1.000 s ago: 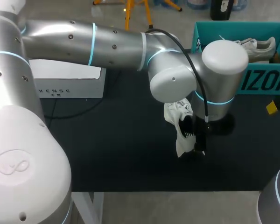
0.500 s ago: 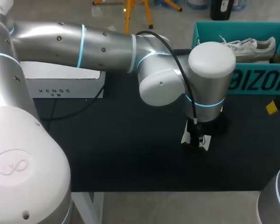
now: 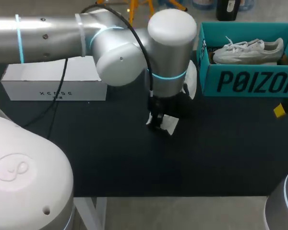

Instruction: Take the shoe out of the shoebox, open the shoe tongue, remove and reinsert the insole, then place the shoe into the shoebox

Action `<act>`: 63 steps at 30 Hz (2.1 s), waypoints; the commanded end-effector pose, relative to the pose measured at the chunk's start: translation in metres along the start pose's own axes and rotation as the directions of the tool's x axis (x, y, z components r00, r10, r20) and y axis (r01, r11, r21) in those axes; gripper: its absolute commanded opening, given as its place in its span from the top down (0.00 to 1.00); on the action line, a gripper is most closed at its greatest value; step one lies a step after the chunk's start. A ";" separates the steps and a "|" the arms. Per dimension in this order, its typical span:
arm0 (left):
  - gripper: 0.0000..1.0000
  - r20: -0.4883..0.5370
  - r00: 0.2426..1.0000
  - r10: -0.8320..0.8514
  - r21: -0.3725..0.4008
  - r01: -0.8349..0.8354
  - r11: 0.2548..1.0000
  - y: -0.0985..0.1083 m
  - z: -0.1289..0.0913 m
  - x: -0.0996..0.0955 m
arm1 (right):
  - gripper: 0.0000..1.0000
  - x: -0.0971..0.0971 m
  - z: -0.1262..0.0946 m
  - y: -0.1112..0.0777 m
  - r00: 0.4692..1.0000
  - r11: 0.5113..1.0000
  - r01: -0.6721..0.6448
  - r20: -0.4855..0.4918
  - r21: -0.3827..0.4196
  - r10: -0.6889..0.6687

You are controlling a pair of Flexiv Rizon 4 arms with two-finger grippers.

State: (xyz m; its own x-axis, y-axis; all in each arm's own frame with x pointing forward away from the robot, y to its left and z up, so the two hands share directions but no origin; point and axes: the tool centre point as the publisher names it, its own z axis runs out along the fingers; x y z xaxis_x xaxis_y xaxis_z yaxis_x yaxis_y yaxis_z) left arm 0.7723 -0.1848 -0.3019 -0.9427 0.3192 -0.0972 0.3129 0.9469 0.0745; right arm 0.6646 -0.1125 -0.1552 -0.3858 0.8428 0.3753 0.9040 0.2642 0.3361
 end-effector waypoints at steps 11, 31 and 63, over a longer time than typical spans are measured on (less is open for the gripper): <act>1.00 -0.080 0.990 0.116 0.063 -0.111 0.992 0.137 -0.034 -0.004 | 0.00 0.000 0.001 0.001 1.000 1.000 -0.001 0.001 0.003 0.001; 1.00 -0.080 0.990 0.116 0.063 -0.111 0.992 0.137 -0.034 -0.004 | 0.00 0.000 0.001 0.001 1.000 1.000 -0.001 0.001 0.003 0.001; 1.00 -0.140 0.690 0.711 -0.211 -0.722 0.659 0.436 -0.088 -0.069 | 0.00 0.000 0.001 0.001 1.000 1.000 -0.001 0.001 0.003 0.001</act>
State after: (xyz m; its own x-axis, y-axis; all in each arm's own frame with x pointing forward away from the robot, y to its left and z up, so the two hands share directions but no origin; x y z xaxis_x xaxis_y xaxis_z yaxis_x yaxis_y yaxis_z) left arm 0.9592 0.1764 -0.1755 -0.4593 0.8737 0.1603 0.8636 0.3970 0.3108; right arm 0.6644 -0.1126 -0.1554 -0.3860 0.8427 0.3752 0.9038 0.2641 0.3367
